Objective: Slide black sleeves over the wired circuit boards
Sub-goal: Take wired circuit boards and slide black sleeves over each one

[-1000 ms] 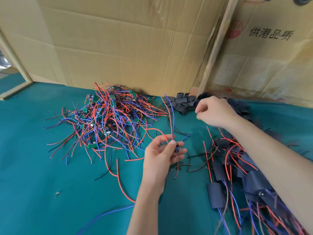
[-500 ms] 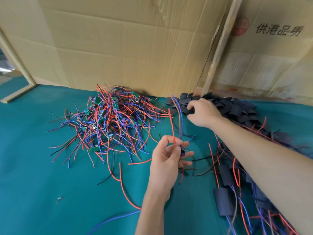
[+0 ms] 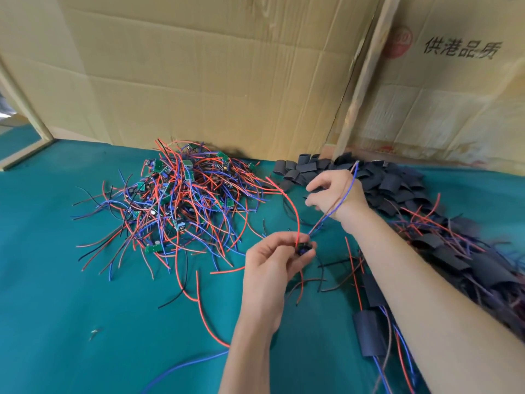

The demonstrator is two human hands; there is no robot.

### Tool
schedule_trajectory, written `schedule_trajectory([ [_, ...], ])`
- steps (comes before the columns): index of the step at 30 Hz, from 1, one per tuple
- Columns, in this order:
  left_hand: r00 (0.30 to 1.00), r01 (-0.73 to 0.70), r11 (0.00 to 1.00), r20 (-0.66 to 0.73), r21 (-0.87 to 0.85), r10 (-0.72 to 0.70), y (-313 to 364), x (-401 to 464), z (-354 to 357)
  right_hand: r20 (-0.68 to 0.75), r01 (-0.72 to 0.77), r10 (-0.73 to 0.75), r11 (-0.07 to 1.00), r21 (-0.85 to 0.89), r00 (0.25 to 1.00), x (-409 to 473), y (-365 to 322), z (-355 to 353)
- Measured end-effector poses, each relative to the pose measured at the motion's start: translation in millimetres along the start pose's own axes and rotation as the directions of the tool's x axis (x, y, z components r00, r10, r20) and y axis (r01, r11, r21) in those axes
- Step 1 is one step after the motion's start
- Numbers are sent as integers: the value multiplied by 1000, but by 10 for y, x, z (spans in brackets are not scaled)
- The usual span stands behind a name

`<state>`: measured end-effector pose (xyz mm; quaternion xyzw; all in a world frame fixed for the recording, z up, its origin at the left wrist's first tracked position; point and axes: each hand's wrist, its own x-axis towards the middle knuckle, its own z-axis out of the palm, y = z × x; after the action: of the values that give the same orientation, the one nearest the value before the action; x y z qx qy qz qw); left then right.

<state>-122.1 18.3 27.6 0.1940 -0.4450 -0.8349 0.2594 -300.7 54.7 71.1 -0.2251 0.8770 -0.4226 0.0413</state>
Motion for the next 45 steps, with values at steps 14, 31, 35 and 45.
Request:
schedule_trajectory([
  [14,998,-63,997,33,52,62,8,-54,-2,33,27,-64,760,649,997,-1176,211,-101],
  [31,984,-161,928,128,335,124,-75,-73,27,130,-29,-102,664,747,986,-1203,278,-189],
  [35,994,-107,949,68,296,90,-83,-58,34,43,-23,-13,681,732,999,-1172,340,-227],
  [45,994,-105,961,61,257,92,-90,-41,8,137,-30,-91,721,693,986,-1240,249,-181],
])
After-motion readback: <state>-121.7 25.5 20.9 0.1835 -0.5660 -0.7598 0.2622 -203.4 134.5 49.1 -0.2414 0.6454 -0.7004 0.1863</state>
